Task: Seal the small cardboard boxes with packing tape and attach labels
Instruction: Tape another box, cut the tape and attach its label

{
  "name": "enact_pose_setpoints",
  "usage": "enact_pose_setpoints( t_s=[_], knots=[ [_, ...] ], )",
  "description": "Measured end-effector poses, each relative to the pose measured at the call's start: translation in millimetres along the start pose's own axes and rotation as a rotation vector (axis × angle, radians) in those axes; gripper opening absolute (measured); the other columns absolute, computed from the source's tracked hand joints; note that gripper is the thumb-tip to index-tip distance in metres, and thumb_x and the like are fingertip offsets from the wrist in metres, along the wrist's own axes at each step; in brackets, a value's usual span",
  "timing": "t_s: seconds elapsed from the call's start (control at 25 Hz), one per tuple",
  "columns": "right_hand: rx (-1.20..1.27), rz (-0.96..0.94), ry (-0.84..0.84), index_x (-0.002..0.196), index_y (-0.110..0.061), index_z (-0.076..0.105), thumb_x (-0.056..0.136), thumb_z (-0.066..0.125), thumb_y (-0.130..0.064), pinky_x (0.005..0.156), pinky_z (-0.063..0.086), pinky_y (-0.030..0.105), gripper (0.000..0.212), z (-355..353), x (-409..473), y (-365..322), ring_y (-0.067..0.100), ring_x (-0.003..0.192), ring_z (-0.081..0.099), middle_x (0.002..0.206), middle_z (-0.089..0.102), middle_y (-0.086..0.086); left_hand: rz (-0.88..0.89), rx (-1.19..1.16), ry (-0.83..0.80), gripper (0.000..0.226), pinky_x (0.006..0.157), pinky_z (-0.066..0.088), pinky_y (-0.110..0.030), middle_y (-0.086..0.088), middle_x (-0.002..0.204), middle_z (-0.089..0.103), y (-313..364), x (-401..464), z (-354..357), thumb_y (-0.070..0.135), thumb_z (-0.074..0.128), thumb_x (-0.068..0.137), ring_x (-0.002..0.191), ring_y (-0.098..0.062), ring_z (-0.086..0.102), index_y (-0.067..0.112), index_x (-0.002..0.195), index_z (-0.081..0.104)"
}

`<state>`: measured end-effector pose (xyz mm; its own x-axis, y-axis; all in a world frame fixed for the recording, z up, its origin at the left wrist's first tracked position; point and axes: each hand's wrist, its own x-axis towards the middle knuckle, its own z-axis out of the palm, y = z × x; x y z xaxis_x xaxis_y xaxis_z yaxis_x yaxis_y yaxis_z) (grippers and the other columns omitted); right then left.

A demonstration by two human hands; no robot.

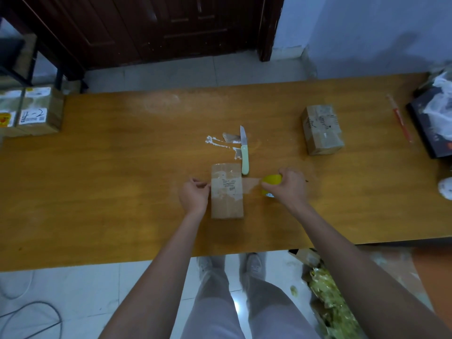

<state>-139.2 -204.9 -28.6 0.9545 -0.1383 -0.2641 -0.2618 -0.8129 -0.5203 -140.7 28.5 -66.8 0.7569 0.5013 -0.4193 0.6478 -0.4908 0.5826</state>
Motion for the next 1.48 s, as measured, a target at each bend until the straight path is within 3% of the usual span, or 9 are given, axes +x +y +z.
enact_pose_setpoints(
  t_s=[0.28,0.4,0.56,0.64,0.72,0.92,1.12,1.28,1.48],
  knots=[
    [0.008,-0.017,0.008,0.058,-0.019,0.04,0.07,0.075,-0.043,0.054,0.028,0.029,0.045,1,0,7,0.027,0.075,0.053,0.061,0.043,-0.002,0.27,0.002,0.267,0.034,0.076,0.045,-0.026,-0.004,0.109,0.061,2,-31,-4,0.023,0.064,0.091,0.098,-0.019,0.058,0.008,0.119,0.055],
    [-0.001,-0.028,0.026,0.062,-0.016,0.047,0.07,0.076,-0.044,0.055,0.029,0.028,0.041,1,2,10,0.026,0.076,0.055,0.063,0.046,-0.002,0.288,0.093,0.083,0.054,0.088,0.053,-0.038,-0.004,0.116,0.058,7,-54,16,0.044,0.06,0.088,0.105,-0.021,0.058,0.009,0.127,0.05],
    [0.005,-0.059,0.028,0.079,-0.012,0.057,0.071,0.076,-0.054,0.06,0.035,0.031,0.047,-2,6,15,0.026,0.082,0.055,0.076,0.055,0.003,0.231,0.312,-0.041,0.116,0.105,0.041,-0.041,-0.018,0.142,0.04,8,-73,42,0.062,0.072,0.07,0.129,-0.033,0.042,-0.003,0.148,0.017],
    [0.005,-0.057,-0.035,0.085,-0.012,0.052,0.066,0.077,-0.061,0.057,0.036,0.033,0.058,-11,7,19,0.022,0.077,0.053,0.079,0.053,0.003,0.202,0.344,-0.041,0.129,0.105,0.039,-0.039,-0.02,0.145,0.034,9,-74,46,0.061,0.077,0.064,0.131,-0.034,0.038,-0.003,0.15,0.006],
    [-0.046,-0.11,-0.119,0.091,-0.014,0.046,0.059,0.083,-0.058,0.059,0.035,0.032,0.065,-22,5,23,0.02,0.083,0.05,0.086,0.05,0.0,0.191,0.361,-0.018,0.126,0.101,0.04,-0.04,-0.019,0.141,0.036,11,-75,47,0.057,0.078,0.063,0.127,-0.035,0.04,-0.001,0.15,0.007],
    [-0.151,-0.311,-0.062,0.098,-0.011,0.044,0.07,0.07,-0.001,0.064,0.032,0.031,0.04,-33,2,23,0.033,0.096,0.051,0.097,0.05,0.01,0.154,0.131,0.022,0.118,0.097,0.047,-0.041,-0.017,0.135,0.044,13,-72,25,0.053,0.08,0.063,0.122,-0.033,0.047,0.002,0.15,0.018],
    [-0.196,-0.419,-0.005,0.093,-0.015,0.041,0.072,0.065,-0.002,0.056,0.034,0.033,0.034,-43,-2,-3,0.027,0.08,0.05,0.092,0.048,0.005,0.157,0.026,0.079,0.105,0.091,0.053,-0.042,-0.013,0.126,0.055,20,-65,1,0.055,0.083,0.059,0.115,-0.03,0.055,0.003,0.137,0.038],
    [-0.603,-0.359,0.209,0.101,-0.007,0.049,0.07,0.063,0.01,0.065,0.035,0.038,0.038,-61,5,-10,0.031,0.083,0.051,0.095,0.05,0.011,0.113,-0.125,0.085,0.092,0.089,0.054,-0.039,-0.009,0.121,0.06,25,-55,-17,0.052,0.084,0.058,0.11,-0.028,0.059,0.007,0.13,0.048],
    [-0.564,-0.363,0.131,0.101,-0.004,0.05,0.073,0.053,0.015,0.064,0.038,0.039,0.034,-80,15,-6,0.032,0.083,0.051,0.098,0.051,0.014,-0.041,-0.481,-0.09,0.082,0.077,0.06,-0.044,-0.006,0.116,0.063,21,-48,-31,0.041,0.087,0.057,0.098,-0.024,0.065,0.013,0.125,0.051]
  ],
)
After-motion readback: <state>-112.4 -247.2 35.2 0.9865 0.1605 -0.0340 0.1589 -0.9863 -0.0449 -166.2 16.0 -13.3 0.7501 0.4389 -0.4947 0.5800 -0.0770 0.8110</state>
